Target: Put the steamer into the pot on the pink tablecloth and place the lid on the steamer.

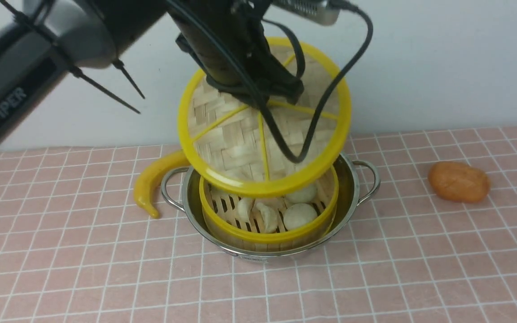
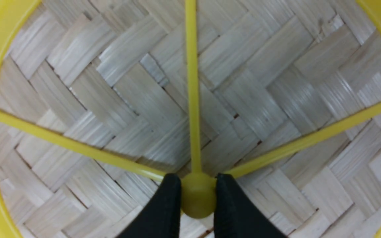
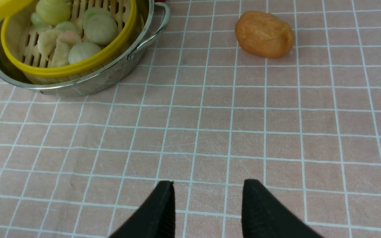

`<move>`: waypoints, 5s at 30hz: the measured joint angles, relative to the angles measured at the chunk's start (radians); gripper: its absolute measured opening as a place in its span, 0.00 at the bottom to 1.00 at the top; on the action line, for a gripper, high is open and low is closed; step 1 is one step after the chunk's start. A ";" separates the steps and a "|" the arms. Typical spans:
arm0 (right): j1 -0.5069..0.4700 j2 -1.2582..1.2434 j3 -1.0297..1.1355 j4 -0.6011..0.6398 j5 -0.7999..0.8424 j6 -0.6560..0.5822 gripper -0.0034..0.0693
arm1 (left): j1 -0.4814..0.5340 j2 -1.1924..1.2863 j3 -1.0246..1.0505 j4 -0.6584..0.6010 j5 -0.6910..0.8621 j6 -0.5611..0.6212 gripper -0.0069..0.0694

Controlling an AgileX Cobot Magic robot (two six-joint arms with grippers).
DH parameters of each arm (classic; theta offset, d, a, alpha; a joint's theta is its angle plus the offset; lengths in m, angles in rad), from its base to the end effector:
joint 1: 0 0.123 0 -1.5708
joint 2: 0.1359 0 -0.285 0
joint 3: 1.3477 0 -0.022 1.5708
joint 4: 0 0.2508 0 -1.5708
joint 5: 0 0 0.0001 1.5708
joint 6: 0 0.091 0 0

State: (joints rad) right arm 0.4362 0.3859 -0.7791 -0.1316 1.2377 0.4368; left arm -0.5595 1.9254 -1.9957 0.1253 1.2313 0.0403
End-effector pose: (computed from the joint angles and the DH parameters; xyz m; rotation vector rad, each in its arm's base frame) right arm 0.0328 0.0028 0.3385 0.0130 2.3341 0.2737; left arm 0.3631 -0.2147 0.3561 0.7916 2.5075 -0.0075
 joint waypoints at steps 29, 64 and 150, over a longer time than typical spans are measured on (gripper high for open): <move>0.000 0.000 0.000 0.018 0.000 0.000 0.45 | 0.000 0.238 -0.001 0.066 -0.039 0.000 0.24; 0.000 0.000 0.000 0.026 0.000 0.000 0.45 | 0.000 0.288 -0.020 0.074 -0.083 -0.001 0.24; 0.000 0.000 0.001 0.140 -0.115 -0.052 0.45 | 0.637 -1.826 1.981 0.167 -1.176 -0.267 0.12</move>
State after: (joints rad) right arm 0.4362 0.3859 -0.7781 0.0083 1.1225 0.3852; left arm 0.0771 0.0994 -0.0146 0.2926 0.0549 -0.2268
